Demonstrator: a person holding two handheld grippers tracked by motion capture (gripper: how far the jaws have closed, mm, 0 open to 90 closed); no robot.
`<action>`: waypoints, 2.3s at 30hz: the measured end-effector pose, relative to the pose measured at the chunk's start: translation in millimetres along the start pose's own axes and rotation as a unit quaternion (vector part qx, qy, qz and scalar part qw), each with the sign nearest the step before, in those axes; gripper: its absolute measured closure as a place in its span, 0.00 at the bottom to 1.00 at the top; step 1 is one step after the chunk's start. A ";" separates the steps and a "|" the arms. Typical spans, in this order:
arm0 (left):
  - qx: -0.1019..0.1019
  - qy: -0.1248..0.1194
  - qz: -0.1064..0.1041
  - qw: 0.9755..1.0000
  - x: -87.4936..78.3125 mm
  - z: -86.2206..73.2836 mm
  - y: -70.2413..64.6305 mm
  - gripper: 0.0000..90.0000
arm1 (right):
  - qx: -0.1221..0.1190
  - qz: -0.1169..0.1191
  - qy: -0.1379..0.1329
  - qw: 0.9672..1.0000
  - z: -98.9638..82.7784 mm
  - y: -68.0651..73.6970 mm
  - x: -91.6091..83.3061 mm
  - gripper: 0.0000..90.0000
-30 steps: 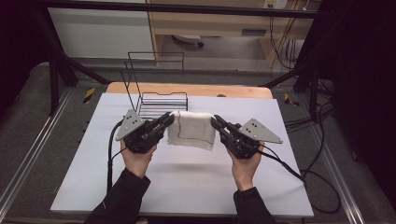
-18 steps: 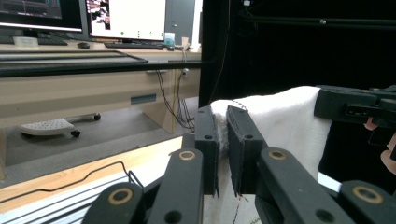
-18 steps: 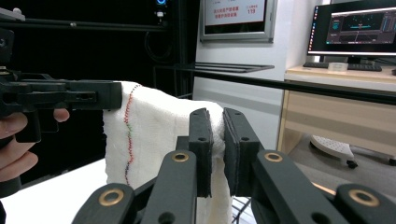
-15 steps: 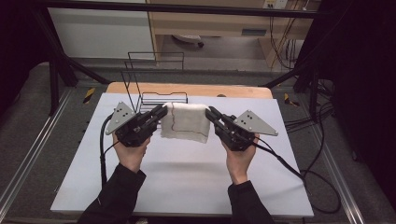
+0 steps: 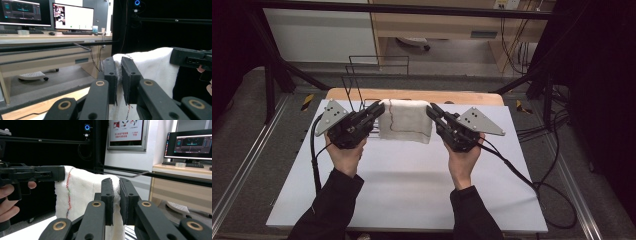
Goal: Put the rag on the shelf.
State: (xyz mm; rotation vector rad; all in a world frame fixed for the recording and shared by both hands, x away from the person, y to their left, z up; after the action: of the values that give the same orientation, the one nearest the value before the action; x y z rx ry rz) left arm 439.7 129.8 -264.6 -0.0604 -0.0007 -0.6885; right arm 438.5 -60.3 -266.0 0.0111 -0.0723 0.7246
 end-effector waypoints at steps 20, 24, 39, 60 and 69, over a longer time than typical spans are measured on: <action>0.008 -0.025 0.023 0.999 -0.9 29.7 24.0 0.92 | -0.008 0.001 -0.023 1.000 27.4 4.2 30.1 0.92; 0.011 -0.029 0.028 0.999 -1.9 39.1 30.1 0.92 | -0.008 0.002 -0.026 1.000 33.8 5.1 38.0 0.92; 0.018 -0.043 0.040 0.998 -6.3 69.6 46.9 0.92 | -0.021 0.004 -0.039 0.999 61.2 10.9 62.6 0.92; 0.020 -0.059 0.065 0.996 -3.3 99.5 73.7 0.92 | -0.033 0.005 -0.049 0.998 87.8 15.2 94.6 0.91; 0.013 -0.061 0.077 0.995 4.8 106.6 90.8 0.92 | -0.031 0.002 -0.043 0.999 91.9 11.2 114.7 0.92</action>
State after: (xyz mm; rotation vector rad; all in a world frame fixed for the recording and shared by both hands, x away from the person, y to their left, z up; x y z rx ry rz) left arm 503.1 202.7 -163.1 -0.0768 -0.1211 -0.5294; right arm 511.0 20.8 -166.4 -0.0181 -0.1774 0.7256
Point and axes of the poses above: each handheld gripper's, and its own axes: x roughly forward along the jaws, z roughly out of its top, y roughly to its left, the point moved 8 cm from there along x, roughly forward along the jaws, and after that the axes turned 1 degree about -y, right-handed, at the moved point
